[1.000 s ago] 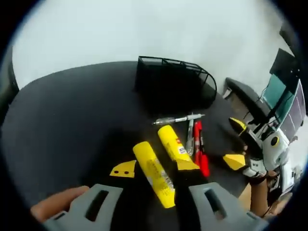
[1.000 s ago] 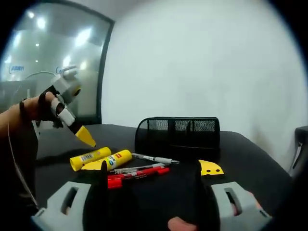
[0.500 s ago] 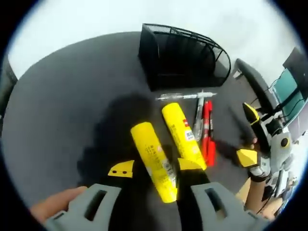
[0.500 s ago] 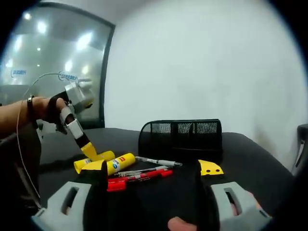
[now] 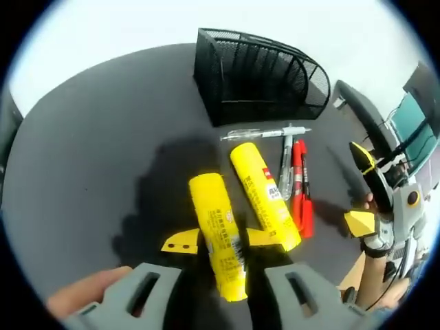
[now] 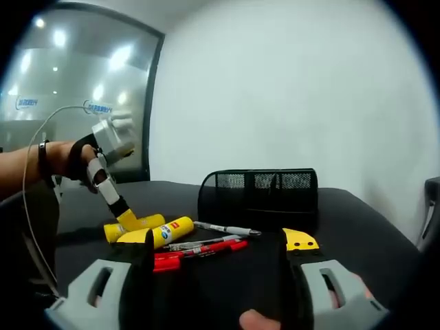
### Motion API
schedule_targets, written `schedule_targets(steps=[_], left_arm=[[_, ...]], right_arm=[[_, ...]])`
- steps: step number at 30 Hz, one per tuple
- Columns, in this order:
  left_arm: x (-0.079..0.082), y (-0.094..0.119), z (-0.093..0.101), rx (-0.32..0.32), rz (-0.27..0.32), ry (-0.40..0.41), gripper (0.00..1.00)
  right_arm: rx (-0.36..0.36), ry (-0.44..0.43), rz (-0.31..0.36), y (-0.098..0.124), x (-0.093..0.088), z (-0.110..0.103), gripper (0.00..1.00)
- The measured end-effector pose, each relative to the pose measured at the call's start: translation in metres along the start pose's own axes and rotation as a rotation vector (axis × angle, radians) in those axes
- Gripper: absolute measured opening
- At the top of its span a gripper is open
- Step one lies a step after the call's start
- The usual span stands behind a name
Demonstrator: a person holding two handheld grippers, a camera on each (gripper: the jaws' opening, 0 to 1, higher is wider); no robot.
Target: Pick up pens and glue sticks and place them into the holder.
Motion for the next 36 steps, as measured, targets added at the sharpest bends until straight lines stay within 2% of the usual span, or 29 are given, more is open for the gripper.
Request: schedule_targets(steps=[2, 4, 5, 8, 14, 18, 20, 23, 25, 28, 29, 31, 32, 36], left_arm=[[-0.001, 0.004, 0.0, -0.002, 0.024, -0.005, 0.21], [0.0, 0.008, -0.001, -0.023, 0.054, 0.001, 0.2], [0.003, 0.011, 0.0, -0.038, 0.087, -0.006, 0.2], [0.001, 0.018, 0.0, -0.06, 0.126, -0.016, 0.19], [-0.002, 0.03, -0.009, -0.094, 0.21, 0.0, 0.18], [0.004, 0.043, -0.01, -0.231, 0.323, 0.092, 0.18], [0.008, 0.052, -0.01, -0.303, 0.403, 0.12, 0.18], [0.013, 0.063, -0.008, -0.377, 0.505, 0.133, 0.18], [0.014, 0.071, -0.007, -0.409, 0.579, 0.137, 0.18], [0.015, 0.081, -0.003, -0.462, 0.71, 0.119, 0.18], [0.015, 0.083, -0.001, -0.466, 0.756, 0.095, 0.18], [0.013, 0.085, 0.003, -0.465, 0.813, 0.067, 0.18], [0.013, 0.087, 0.005, -0.46, 0.84, 0.056, 0.18], [0.013, 0.096, 0.012, -0.492, 0.924, 0.046, 0.18]], right_arm=[[-0.001, 0.0, -0.002, 0.0, 0.0, 0.0, 0.69], [-0.002, 0.003, -0.007, 0.0, -0.001, 0.001, 0.69], [-0.003, 0.005, -0.011, -0.001, -0.002, 0.001, 0.69], [-0.003, 0.007, -0.017, -0.001, -0.003, 0.001, 0.69], [-0.004, 0.005, -0.029, -0.001, -0.005, 0.001, 0.69], [-0.004, 0.0, -0.034, -0.002, -0.006, 0.001, 0.69], [0.005, -0.019, -0.019, -0.001, -0.003, 0.0, 0.69], [0.04, -0.166, 0.052, 0.0, 0.012, -0.003, 0.63], [0.033, -0.242, 0.102, 0.002, 0.021, 0.0, 0.62], [0.057, -0.398, 0.11, 0.002, 0.026, -0.003, 0.58], [0.083, -0.446, 0.121, 0.0, 0.03, -0.008, 0.57], [0.138, -0.56, 0.078, -0.006, 0.03, -0.022, 0.57], [0.184, -0.595, 0.08, -0.01, 0.035, -0.032, 0.57], [0.329, -0.782, 0.066, -0.028, 0.049, -0.065, 0.57]])
Point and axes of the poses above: the point that each gripper's makers call its tool centre point, and the gripper's own axes: y roughly backward along the fingers, z roughly to its right, x roughly out of its top, the point moved 1 cm from there along y, roughly backward along the fingers, and after that the axes turned 3 degrees about x, right-handed, at the moved point
